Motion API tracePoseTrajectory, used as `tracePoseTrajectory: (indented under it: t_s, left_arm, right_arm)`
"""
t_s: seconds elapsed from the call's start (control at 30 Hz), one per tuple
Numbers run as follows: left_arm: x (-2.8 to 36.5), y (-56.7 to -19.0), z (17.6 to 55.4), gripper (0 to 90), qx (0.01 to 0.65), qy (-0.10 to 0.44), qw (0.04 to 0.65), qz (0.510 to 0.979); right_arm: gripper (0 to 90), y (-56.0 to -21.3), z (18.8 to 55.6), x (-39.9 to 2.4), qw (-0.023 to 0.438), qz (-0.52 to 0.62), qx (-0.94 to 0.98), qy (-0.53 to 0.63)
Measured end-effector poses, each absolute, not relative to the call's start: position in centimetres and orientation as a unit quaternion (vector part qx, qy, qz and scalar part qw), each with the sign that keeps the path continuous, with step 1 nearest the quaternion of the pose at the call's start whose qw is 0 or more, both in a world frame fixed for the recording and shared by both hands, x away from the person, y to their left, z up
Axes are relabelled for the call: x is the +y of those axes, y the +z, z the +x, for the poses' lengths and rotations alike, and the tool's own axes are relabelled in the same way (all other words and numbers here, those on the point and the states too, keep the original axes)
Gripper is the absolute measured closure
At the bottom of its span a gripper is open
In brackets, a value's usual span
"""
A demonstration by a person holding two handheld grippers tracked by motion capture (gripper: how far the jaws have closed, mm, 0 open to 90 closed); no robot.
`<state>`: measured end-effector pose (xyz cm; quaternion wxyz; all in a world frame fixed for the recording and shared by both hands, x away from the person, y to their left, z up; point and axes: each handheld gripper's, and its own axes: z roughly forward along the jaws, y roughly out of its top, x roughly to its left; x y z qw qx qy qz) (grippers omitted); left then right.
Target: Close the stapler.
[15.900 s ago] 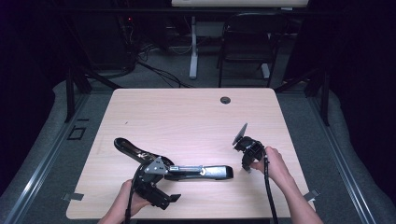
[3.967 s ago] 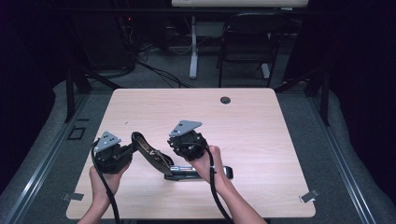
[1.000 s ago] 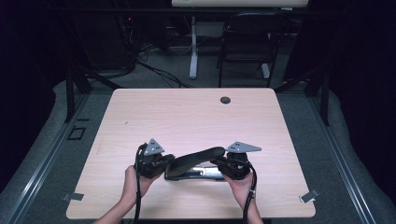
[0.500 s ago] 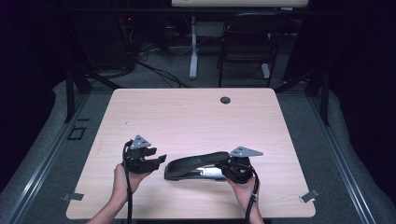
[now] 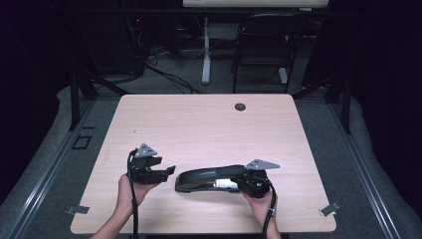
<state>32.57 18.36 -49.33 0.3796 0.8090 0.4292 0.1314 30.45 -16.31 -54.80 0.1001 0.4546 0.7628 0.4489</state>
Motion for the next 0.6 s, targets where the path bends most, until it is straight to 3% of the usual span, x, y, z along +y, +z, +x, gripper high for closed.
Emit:
tracePoseTrajectory:
  t_s: [0.6]
  left_arm:
    - [19.1,-49.0,32.6,24.7,0.433,0.145,0.377,0.806]
  right_arm:
    - [90.0,-54.9,29.5,-17.8,0.124,0.480,0.768,0.406]
